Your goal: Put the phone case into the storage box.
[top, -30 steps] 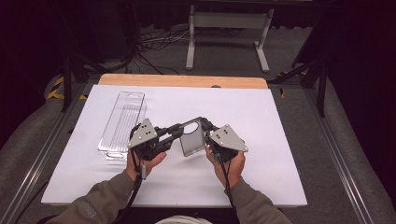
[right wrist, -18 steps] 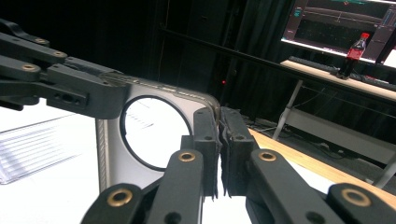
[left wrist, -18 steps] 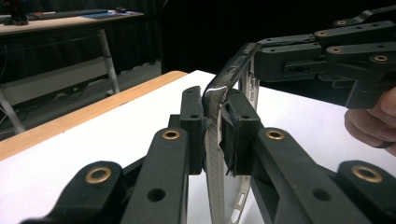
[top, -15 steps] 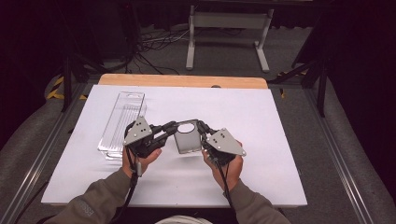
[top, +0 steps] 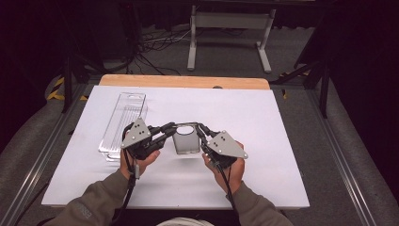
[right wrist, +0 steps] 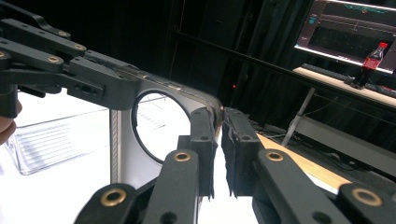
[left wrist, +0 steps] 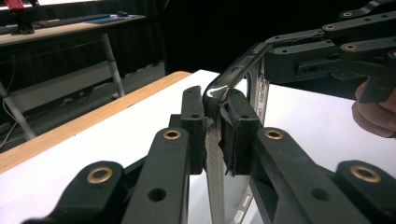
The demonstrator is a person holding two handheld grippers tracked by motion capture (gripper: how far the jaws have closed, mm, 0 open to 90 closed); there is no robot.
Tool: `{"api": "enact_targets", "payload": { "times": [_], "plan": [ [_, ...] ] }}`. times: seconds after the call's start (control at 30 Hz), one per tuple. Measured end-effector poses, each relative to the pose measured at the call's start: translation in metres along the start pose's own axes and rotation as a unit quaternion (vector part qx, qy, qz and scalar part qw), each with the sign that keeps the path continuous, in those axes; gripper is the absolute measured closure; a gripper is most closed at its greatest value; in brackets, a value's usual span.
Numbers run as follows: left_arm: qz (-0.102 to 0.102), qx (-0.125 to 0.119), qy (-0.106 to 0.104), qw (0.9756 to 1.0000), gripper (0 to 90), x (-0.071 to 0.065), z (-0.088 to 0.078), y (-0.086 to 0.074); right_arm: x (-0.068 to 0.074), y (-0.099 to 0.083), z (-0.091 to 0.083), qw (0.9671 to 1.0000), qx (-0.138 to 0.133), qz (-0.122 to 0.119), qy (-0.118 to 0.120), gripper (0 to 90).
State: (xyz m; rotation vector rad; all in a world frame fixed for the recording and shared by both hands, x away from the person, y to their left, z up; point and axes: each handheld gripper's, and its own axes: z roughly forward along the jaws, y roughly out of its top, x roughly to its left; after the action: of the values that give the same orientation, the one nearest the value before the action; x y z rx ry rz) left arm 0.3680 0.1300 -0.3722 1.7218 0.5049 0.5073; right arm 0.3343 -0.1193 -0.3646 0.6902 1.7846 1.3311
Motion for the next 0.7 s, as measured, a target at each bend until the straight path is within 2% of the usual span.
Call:
{"api": "enact_targets", "payload": {
  "times": [0.1, 0.13, 0.2, 0.33, 0.57, 0.7],
  "plan": [
    [0.003, 0.0, 0.002, 1.0, 80.5, 0.0, -0.001, 0.0, -0.001, 0.0, 0.0, 1.0, 0.0, 0.002, 0.004, 81.2],
    [0.003, 0.001, 0.004, 1.0, 80.4, 0.0, -0.002, 0.0, -0.001, 0.0, 0.0, 0.9999, -0.002, 0.001, 0.015, 73.3],
    [0.002, 0.002, 0.005, 1.0, 80.5, 0.001, -0.003, 0.0, 0.0, 0.001, -0.001, 0.9998, -0.006, -0.004, 0.017, 71.1],
    [0.005, 0.004, 0.006, 1.0, 80.5, 0.001, -0.005, 0.0, 0.0, 0.001, -0.003, 0.9997, -0.012, -0.004, 0.021, 59.8],
    [0.009, 0.001, 0.013, 0.9999, 80.5, 0.003, -0.01, 0.001, -0.004, 0.001, -0.008, 0.9996, -0.01, 0.0, 0.027, 48.8],
    [0.009, -0.001, 0.016, 0.9998, 80.5, 0.006, -0.013, 0.003, -0.007, -0.002, -0.009, 0.9992, -0.005, -0.004, 0.04, 43.3]
  ]
}}
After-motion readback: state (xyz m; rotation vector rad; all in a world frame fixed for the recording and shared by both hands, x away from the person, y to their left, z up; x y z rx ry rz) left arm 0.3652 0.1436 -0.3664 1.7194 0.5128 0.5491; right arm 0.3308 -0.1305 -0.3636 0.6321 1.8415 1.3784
